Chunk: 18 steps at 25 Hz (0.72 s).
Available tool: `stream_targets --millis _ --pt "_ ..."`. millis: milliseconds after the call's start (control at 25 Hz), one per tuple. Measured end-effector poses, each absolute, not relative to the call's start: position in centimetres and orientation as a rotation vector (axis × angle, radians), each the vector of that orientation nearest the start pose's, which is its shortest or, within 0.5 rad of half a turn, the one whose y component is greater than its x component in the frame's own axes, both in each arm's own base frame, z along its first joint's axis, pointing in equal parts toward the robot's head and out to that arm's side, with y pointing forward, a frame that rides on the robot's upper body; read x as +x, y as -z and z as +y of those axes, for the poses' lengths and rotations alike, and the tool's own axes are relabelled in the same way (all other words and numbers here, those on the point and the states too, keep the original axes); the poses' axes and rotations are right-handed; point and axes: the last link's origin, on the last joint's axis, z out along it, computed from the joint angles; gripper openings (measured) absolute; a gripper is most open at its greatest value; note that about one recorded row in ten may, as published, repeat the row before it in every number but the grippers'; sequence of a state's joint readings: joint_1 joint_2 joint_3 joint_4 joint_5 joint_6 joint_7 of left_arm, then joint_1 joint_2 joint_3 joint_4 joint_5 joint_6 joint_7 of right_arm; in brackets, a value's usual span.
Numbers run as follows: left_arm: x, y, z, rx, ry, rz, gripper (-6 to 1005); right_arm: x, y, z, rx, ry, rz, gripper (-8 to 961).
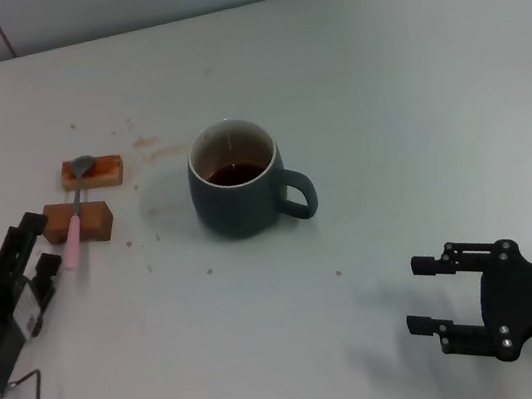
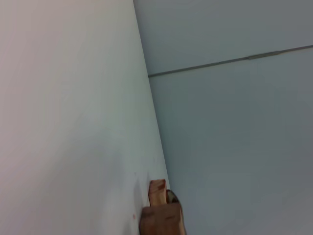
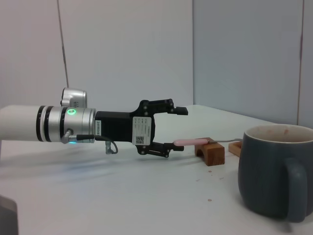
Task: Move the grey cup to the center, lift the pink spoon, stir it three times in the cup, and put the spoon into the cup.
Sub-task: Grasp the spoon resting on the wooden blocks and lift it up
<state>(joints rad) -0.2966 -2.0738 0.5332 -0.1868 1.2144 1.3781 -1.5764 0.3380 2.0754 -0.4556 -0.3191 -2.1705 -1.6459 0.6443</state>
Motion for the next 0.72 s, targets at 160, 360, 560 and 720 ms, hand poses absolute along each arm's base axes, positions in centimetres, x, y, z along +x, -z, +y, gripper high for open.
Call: stream_targets --millis 160,360,560,720 --pt "-34.88 6.16 23.09 1.499 -1.991 2.53 810 32.52 4.39 22.16 -2.699 -0.757 0.273 639" --pt "-34.69 6.34 23.15 1.47 -1.987 2.532 802 32.46 4.38 22.25 -2.7 -0.758 0.27 639" --pt "-34.59 6.54 23.15 1.453 -1.98 2.54 793 32.46 4.38 22.26 -2.7 -0.758 0.269 639" --pt "-34.47 6.68 23.3 1.443 -1.97 2.544 786 32.46 4.38 22.26 -2.7 -0.758 0.269 639"
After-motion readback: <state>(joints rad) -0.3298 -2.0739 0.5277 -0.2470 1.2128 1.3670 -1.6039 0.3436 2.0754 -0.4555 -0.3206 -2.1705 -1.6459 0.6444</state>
